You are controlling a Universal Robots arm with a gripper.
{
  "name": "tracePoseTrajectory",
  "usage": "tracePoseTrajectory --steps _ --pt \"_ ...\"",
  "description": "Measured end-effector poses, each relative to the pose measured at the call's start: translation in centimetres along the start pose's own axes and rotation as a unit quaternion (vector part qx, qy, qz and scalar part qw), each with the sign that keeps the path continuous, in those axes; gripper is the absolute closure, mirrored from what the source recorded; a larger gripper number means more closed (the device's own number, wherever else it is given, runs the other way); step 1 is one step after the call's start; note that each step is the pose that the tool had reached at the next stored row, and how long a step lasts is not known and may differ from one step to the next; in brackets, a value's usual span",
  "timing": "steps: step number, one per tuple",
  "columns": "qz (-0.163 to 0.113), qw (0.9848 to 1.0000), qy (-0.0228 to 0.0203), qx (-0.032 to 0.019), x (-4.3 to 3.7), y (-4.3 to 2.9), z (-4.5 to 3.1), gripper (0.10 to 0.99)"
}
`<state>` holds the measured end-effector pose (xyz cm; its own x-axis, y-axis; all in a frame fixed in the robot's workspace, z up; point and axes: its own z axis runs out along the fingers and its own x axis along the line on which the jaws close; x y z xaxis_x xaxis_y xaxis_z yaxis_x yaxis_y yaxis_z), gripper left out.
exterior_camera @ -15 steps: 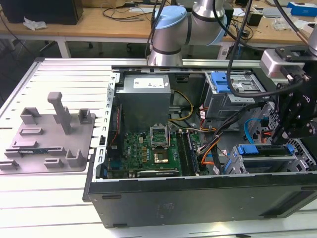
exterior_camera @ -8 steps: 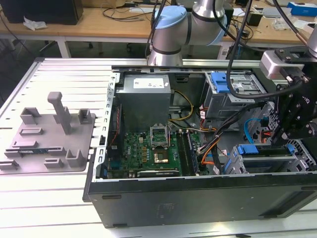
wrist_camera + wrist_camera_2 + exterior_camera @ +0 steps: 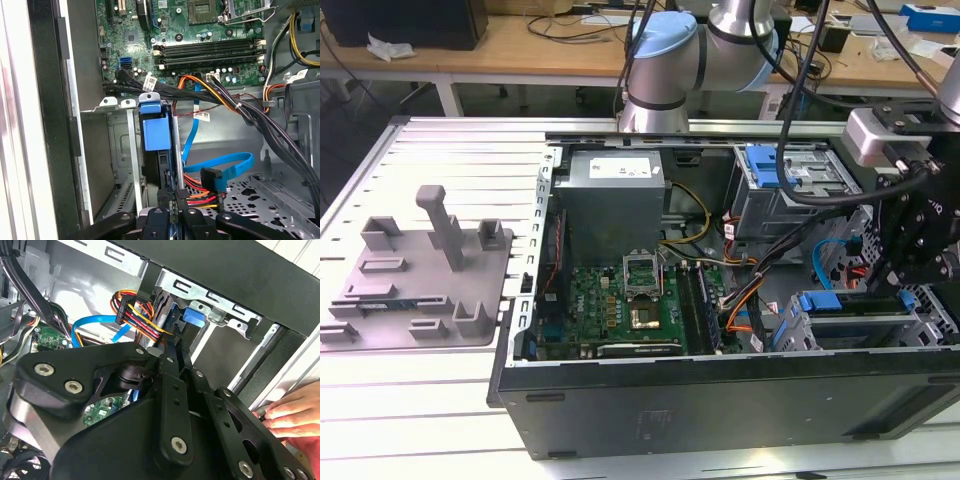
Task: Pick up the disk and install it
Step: 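Insert the first disk wire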
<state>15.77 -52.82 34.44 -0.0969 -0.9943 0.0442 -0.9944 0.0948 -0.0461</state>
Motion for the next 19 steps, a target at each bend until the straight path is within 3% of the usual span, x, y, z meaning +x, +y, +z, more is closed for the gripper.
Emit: tracePoseTrajectory --steps 19 --pt "0.000 1.0000 0.0000 -0.0007 -0.02 -0.01 0.42 0.922"
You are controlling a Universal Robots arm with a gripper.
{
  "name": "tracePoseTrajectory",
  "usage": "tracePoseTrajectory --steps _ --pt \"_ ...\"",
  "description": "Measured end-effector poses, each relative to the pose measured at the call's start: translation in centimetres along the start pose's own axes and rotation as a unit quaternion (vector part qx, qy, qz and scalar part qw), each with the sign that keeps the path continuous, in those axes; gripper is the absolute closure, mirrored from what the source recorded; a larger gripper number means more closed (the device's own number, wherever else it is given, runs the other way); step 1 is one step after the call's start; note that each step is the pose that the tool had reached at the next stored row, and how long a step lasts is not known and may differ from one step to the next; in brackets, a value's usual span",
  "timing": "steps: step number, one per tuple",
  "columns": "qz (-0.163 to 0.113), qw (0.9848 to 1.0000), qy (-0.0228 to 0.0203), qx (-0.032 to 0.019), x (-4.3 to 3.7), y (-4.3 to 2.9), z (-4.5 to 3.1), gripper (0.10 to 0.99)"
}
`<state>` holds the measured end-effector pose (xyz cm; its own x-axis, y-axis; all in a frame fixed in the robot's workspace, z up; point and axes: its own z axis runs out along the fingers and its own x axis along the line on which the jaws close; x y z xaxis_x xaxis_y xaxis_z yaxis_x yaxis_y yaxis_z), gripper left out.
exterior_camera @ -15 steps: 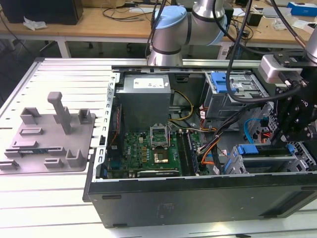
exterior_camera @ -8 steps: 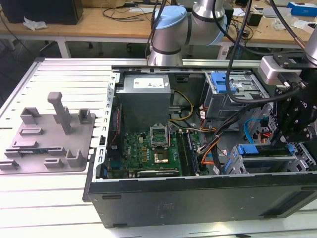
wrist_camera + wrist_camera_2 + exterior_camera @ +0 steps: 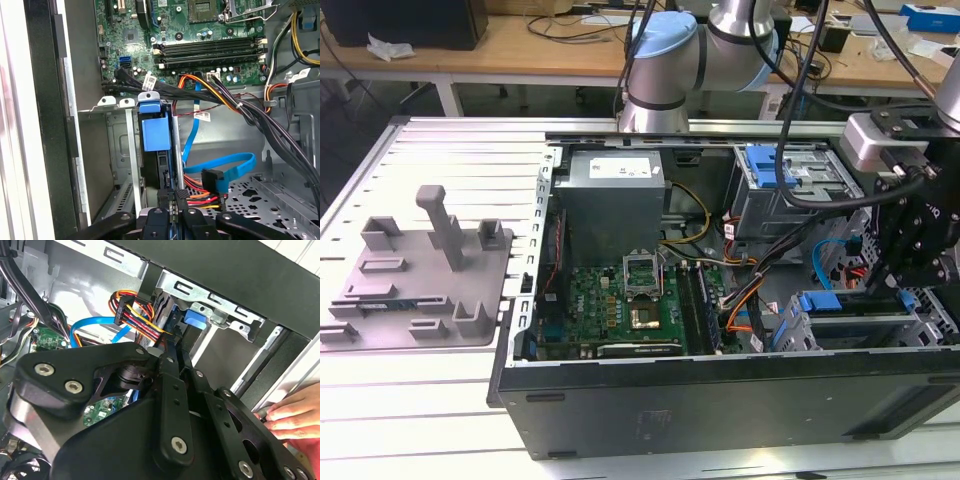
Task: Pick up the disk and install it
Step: 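Insert the first disk wire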
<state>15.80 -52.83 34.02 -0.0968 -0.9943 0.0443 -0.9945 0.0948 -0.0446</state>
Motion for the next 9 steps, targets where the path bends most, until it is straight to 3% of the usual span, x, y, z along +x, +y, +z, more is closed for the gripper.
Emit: tracePoseTrajectory --steps 9 --pt "0.000 1.0000 0.0004 -0.0030 -0.03 -0.14 0.34 0.922"
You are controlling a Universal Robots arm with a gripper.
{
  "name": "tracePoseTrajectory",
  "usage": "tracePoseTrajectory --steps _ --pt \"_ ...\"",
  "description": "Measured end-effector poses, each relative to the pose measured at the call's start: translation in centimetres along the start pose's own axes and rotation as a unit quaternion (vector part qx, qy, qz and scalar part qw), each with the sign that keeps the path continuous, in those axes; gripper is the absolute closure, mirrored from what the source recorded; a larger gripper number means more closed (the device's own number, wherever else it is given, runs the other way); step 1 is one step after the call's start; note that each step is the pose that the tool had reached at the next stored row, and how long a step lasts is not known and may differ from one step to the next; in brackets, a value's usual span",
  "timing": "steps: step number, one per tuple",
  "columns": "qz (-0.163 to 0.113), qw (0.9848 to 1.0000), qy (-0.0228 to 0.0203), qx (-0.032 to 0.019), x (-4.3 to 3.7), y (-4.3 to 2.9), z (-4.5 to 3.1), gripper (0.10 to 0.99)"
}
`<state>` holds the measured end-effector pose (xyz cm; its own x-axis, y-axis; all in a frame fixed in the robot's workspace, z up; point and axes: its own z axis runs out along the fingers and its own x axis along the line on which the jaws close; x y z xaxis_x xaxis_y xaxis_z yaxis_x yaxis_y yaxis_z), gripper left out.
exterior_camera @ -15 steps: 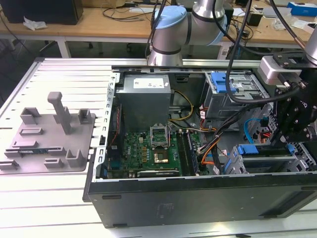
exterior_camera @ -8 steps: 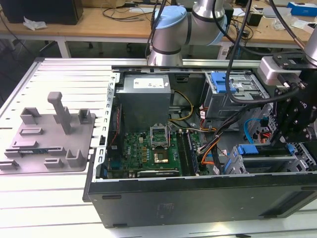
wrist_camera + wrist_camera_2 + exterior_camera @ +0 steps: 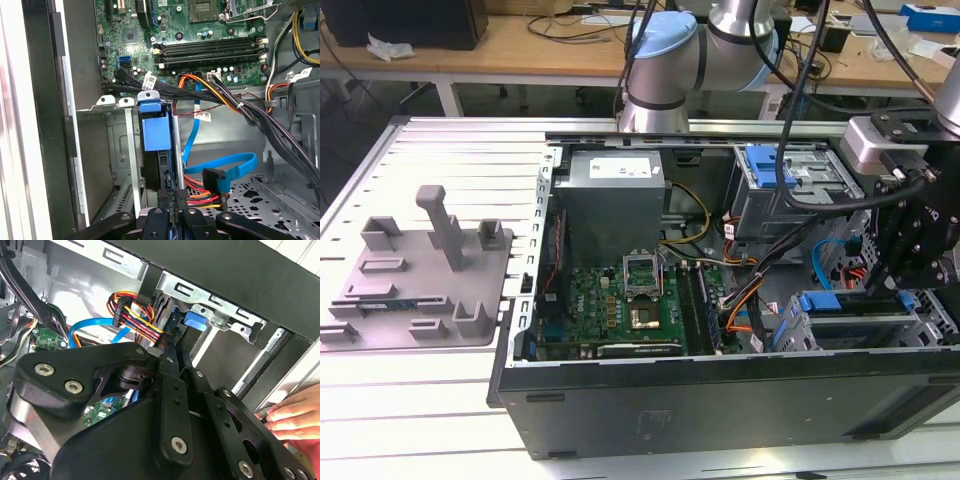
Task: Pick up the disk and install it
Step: 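Insert the first disk wire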
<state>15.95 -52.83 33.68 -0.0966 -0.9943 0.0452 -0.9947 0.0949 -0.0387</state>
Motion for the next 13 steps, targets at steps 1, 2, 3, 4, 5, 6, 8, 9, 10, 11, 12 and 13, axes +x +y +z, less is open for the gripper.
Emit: tracePoseTrajectory --steps 1,2,3,4,5,6,8,9,10,11,12,13 --pt "0.000 1.0000 0.0001 -0.0003 0.00 0.00 0.00 0.922" --pt "0.000 1.0000 -0.0004 -0.0006 0.00 0.00 -0.01 0.922" --pt "0.000 1.0000 -0.0009 -0.0006 0.01 0.00 -0.16 0.910" --pt "0.000 1.0000 -0.0001 -0.0004 0.03 -0.02 -0.63 0.851" --pt "0.000 1.0000 -0.0002 -0.0004 0.05 -0.05 -1.13 0.788" --pt "0.000 1.0000 -0.0001 -0.0004 0.04 -0.06 -1.63 0.725" --pt "0.000 1.0000 -0.0002 -0.0004 -0.02 -0.07 -2.18 0.725" --pt "0.000 1.0000 0.0000 -0.0004 -0.05 -0.08 -2.36 0.725" --pt "0.000 1.0000 -0.0002 -0.0004 -0.07 -0.08 -2.36 0.725" --pt "0.000 1.0000 -0.0001 -0.0004 -0.07 -0.08 -2.36 0.725" --pt "0.000 1.0000 0.0000 -0.0004 -0.07 -0.08 -2.37 0.725" --pt "0.000 1.0000 0.0001 -0.0004 -0.07 -0.08 -2.38 0.725"
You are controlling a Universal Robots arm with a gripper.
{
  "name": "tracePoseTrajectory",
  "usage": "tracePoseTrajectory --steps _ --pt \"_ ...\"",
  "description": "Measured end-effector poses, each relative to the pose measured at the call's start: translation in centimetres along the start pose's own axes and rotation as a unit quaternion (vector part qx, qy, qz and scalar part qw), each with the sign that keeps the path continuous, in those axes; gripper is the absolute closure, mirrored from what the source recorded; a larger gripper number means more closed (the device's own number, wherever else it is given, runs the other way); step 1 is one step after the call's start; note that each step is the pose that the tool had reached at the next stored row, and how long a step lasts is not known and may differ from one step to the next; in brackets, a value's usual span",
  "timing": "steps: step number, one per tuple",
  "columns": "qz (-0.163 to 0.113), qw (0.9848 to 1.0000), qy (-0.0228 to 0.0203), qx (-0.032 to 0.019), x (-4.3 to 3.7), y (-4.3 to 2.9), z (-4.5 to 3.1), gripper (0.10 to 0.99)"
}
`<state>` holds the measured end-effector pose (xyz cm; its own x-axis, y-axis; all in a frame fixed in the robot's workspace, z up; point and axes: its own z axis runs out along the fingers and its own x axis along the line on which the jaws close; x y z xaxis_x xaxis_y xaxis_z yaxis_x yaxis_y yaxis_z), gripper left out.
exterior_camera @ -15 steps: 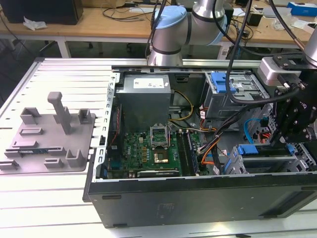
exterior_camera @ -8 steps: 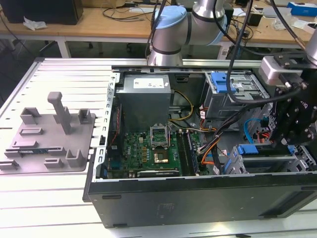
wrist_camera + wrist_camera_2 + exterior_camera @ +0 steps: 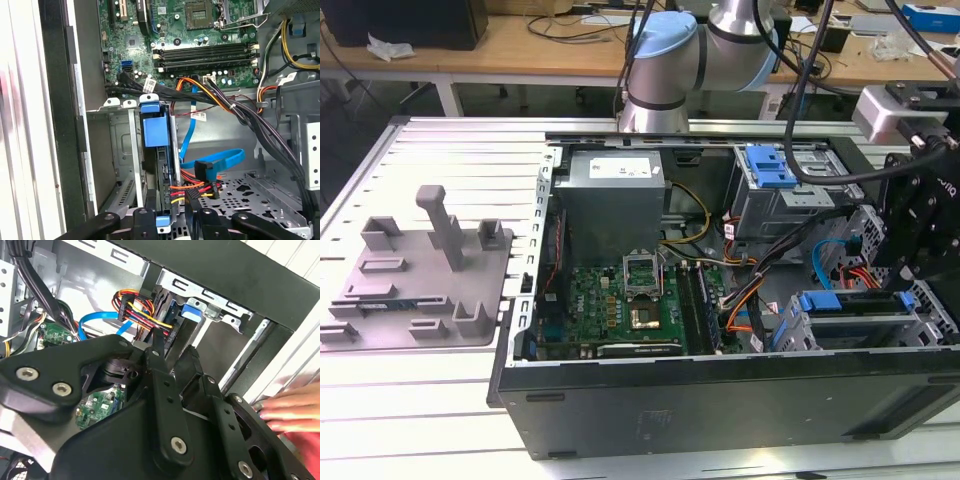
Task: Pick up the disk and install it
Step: 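Insert the first disk wire, then insert the second disk wire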
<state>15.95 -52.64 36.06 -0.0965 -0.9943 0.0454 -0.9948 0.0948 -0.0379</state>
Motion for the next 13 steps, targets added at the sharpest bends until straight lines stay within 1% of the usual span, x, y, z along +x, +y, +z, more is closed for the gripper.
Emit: tracePoseTrajectory --steps 13 --pt "0.000 1.0000 0.0005 0.0001 0.00 0.00 0.00 0.725"
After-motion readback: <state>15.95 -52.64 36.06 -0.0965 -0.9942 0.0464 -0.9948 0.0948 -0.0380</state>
